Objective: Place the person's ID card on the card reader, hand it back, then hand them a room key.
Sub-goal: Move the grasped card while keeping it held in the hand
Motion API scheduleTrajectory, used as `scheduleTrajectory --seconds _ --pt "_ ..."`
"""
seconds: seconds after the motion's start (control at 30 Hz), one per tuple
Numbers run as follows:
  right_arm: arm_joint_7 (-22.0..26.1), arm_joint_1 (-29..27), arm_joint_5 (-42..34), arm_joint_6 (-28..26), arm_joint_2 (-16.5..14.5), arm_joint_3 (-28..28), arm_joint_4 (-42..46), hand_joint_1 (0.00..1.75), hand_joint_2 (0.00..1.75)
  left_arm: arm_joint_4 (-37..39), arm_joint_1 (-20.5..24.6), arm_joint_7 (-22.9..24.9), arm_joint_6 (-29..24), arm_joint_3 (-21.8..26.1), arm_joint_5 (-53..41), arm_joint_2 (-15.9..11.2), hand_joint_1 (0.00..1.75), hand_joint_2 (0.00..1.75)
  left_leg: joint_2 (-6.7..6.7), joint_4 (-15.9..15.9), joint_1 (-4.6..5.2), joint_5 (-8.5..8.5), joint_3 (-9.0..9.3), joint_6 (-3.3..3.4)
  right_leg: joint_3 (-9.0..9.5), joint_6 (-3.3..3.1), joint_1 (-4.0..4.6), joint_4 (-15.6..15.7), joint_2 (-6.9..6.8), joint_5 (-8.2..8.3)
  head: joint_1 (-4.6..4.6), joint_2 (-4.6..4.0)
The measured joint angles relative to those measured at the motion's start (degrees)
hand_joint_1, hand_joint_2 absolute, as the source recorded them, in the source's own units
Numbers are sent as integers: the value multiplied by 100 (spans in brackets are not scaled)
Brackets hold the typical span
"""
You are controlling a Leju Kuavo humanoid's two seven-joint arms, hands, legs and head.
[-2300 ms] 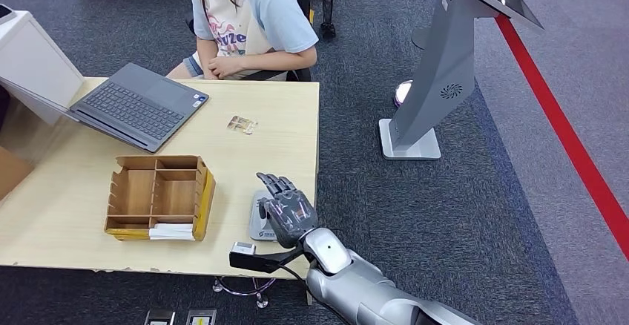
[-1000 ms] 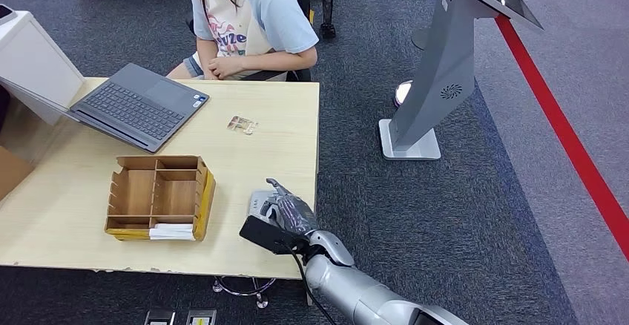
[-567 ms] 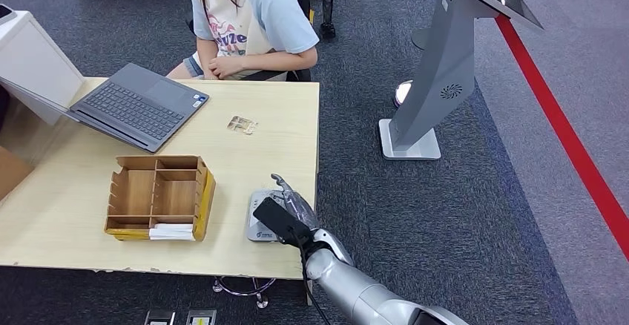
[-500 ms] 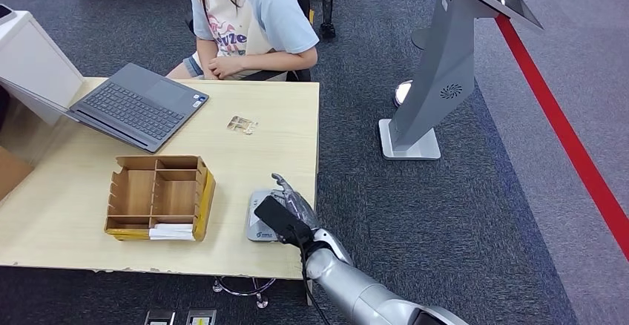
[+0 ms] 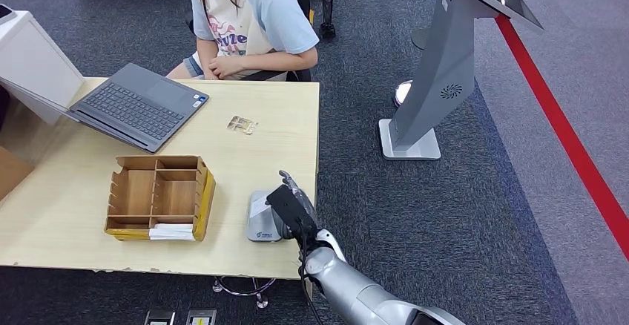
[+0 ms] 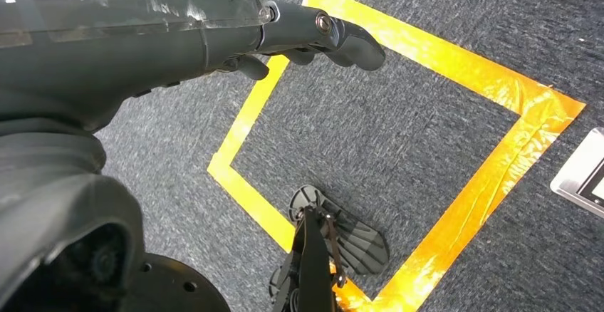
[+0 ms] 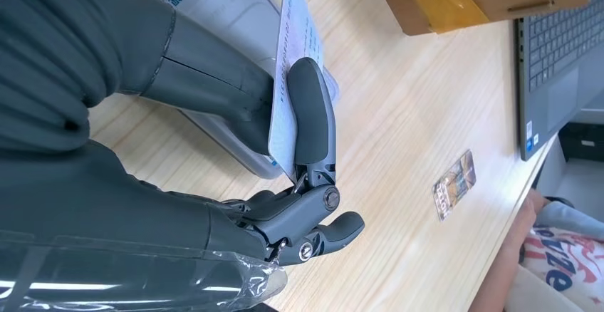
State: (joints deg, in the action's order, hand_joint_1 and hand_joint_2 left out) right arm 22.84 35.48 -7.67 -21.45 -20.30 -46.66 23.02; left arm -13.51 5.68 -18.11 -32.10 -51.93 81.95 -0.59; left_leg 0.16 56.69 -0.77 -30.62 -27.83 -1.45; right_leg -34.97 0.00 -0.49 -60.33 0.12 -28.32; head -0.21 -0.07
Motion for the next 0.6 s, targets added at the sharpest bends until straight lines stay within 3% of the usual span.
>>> scheduleTrajectory --seconds 0.6 --pt "457 -71 -1010 -480 2 -2 -57 175 175 0 0 -63 -14 0 -83 0 0 0 0 0 0 0 1 0 0 0 0 0 0 0 -1 0"
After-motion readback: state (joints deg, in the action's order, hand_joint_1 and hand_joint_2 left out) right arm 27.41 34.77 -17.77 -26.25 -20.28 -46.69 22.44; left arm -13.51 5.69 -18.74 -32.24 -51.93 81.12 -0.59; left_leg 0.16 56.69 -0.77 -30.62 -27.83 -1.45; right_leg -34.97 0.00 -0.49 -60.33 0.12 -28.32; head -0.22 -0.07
